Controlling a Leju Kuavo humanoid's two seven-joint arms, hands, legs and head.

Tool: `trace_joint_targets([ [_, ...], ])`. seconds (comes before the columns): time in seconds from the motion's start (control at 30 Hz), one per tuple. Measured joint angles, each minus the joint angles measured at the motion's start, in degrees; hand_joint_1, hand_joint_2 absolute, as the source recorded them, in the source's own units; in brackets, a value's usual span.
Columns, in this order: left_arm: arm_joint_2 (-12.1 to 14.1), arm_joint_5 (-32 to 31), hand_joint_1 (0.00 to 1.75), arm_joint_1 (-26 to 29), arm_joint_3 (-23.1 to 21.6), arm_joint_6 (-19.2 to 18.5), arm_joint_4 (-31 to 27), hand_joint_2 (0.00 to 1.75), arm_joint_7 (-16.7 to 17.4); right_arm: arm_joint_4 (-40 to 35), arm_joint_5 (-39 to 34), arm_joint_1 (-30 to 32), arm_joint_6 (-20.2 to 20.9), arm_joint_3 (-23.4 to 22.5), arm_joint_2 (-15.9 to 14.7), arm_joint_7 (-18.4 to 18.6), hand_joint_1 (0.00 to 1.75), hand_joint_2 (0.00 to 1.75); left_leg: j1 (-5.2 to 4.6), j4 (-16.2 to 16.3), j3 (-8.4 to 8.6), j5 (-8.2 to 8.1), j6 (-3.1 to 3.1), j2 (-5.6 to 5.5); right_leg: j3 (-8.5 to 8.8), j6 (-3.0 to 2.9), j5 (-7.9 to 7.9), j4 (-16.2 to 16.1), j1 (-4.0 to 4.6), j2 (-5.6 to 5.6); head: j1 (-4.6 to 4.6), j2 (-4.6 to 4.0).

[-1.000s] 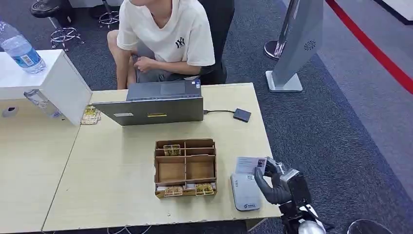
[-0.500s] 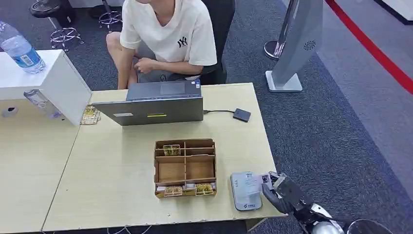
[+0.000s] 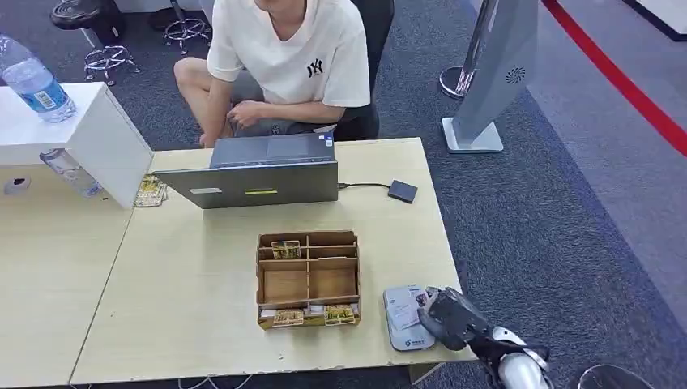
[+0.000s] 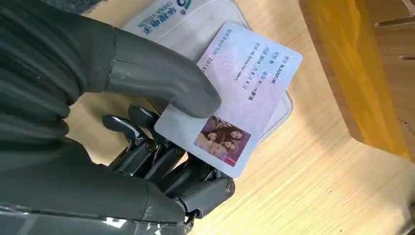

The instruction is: Pass the card to the sensor for recognition and then transmit it.

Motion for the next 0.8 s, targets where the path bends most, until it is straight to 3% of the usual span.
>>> trace_joint_targets([
  [0.47, -0.1, 1.2, 0.0, 0.2, 0.9, 0.0, 0.0, 0.0, 0.0, 3.6, 7.4, -4.2, -3.5, 2.2, 0.0, 1.4, 1.75, 1.75, 0.0, 0.0, 0.03, 0.0, 0.0, 0.01, 0.01, 0.0, 0.0, 0.0, 0.0, 0.01, -0.02, 0.0],
  [0.8, -0.1, 1.5, 0.0, 0.4, 1.1, 0.1, 0.0, 0.0, 0.0, 5.3, 9.9, -6.6, -2.5, 3.8, -1.2, 1.7, 1.75, 1.75, 0.0, 0.0, 0.09, 0.0, 0.0, 0.01, 0.07, 0.02, 0.02, 0.0, 0.0, 0.01, 0.0, 0.0],
])
